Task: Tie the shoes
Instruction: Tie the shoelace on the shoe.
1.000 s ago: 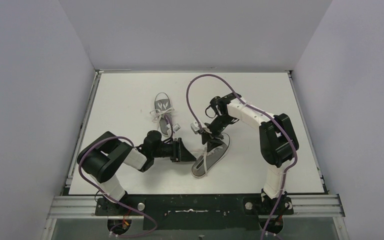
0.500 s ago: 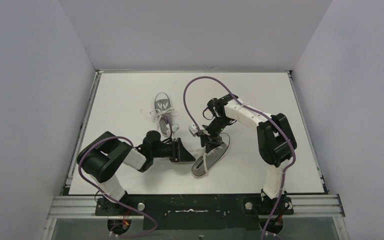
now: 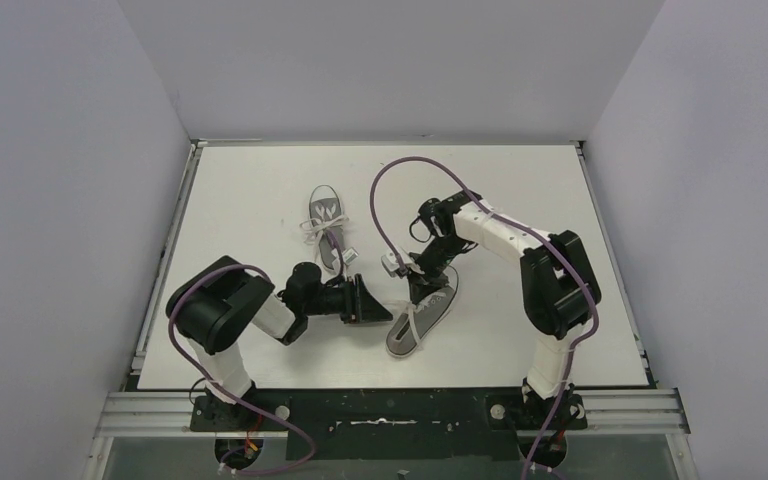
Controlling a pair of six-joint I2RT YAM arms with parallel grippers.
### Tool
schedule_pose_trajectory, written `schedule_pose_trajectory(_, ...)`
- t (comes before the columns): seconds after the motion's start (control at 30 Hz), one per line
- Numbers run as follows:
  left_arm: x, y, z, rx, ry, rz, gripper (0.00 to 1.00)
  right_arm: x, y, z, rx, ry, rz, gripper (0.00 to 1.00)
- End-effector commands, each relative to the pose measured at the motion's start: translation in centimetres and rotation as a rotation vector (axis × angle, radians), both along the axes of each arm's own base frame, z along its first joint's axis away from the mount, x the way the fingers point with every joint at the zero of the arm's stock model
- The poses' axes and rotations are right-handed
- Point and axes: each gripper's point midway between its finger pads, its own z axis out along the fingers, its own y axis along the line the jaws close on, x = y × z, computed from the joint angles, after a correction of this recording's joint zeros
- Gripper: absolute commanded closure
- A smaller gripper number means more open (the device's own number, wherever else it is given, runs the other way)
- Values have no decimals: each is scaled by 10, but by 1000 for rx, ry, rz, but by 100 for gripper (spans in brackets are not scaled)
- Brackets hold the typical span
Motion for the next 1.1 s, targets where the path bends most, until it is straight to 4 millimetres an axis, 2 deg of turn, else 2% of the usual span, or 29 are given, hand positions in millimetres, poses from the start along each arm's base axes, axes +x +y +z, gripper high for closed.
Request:
schedule_pose_trajectory(0.0, 13, -9, 16, -98, -39, 15, 49, 0, -6, 22, 31, -90, -2, 100)
schedule_pose_trajectory(0.13, 16, -13, 17, -142, -25, 22, 43, 2, -10, 21, 25, -128, -25, 100)
schedule_pose_trajectory(0.5, 14, -23, 25, -106, -104, 0, 44, 4, -10, 22, 28, -142, -57, 100)
schedule_pose_trajectory(0.67, 20, -25, 26, -90, -123, 4, 50, 0, -13, 23, 22, -139, -72, 100)
schedule_pose_trajectory(0.77, 20, -27, 26, -84, -127, -1, 61, -7, -16, 22, 5, -128, -88, 100)
schedule_pose_trajectory(0.9, 17, -26, 23, -72, -132, -23, 69, -16, -18, 24, -3, -126, -137, 100)
schedule_pose_trajectory(0.93, 16, -26, 22, -68, -133, -27, 71, -19, -17, 25, -4, -126, -152, 98)
schedule_pose_trajectory(1.0, 16, -25, 22, -64, -137, -32, 74, -26, -17, 24, -21, -130, -181, 85)
schedule_pose_trajectory(1.07, 15, -26, 24, -63, -144, -42, 77, -33, -16, 25, -27, -142, -198, 78)
